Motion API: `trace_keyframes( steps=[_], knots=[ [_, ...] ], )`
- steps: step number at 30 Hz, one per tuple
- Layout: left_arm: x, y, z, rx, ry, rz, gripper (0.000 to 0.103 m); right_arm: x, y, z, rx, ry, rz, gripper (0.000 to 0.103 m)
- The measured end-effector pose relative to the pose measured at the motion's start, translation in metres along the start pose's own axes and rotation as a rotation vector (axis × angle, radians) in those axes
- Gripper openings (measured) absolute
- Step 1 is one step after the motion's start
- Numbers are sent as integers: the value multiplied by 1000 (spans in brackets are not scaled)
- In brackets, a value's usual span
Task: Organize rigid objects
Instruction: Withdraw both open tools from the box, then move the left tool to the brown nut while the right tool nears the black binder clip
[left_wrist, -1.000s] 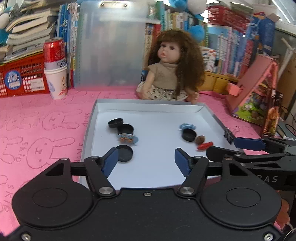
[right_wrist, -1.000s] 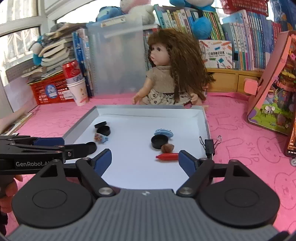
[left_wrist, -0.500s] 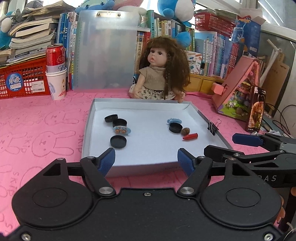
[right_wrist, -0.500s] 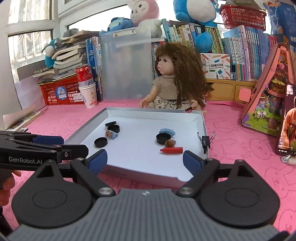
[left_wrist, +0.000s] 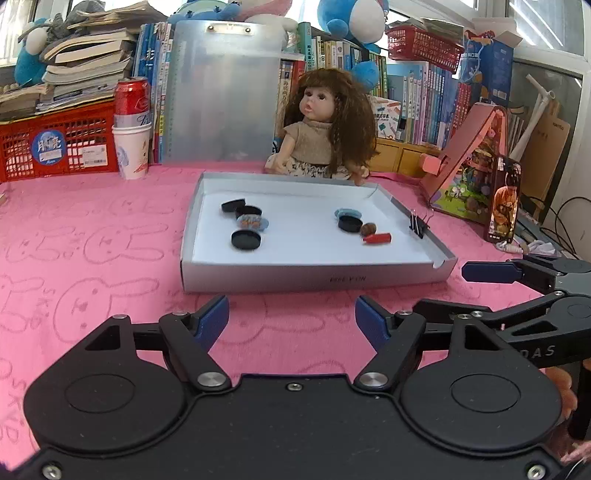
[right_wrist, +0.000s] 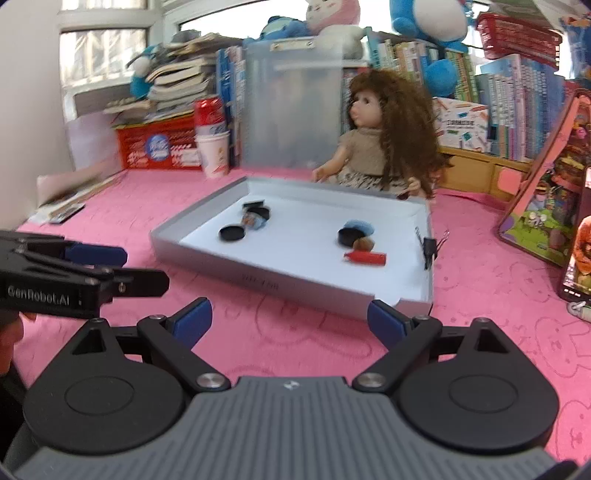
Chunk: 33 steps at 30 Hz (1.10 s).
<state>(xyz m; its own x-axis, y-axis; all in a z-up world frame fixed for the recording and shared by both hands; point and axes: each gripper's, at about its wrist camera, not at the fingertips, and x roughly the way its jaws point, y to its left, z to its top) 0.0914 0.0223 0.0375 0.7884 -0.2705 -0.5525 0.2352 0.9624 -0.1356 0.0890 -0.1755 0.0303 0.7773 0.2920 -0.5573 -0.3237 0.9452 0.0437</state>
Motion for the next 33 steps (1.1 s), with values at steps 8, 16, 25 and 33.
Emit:
trace_keyframes(
  steps=[8,16,25,33],
  knots=[
    [-12,8,-23,1,19,-2,74,-10,-6,-18,-147,79,132,96],
    [-22,9,-39,-4,27,-33,72,-14,6,-25,-246,122,275,93],
    [-21,8,-50,-10,41,-38,69,-3,25,-32,-306,139,318,57],
    [-19,13,-55,-43,29,-8,59,-8,23,-40,-195,63,240,42]
  ],
)
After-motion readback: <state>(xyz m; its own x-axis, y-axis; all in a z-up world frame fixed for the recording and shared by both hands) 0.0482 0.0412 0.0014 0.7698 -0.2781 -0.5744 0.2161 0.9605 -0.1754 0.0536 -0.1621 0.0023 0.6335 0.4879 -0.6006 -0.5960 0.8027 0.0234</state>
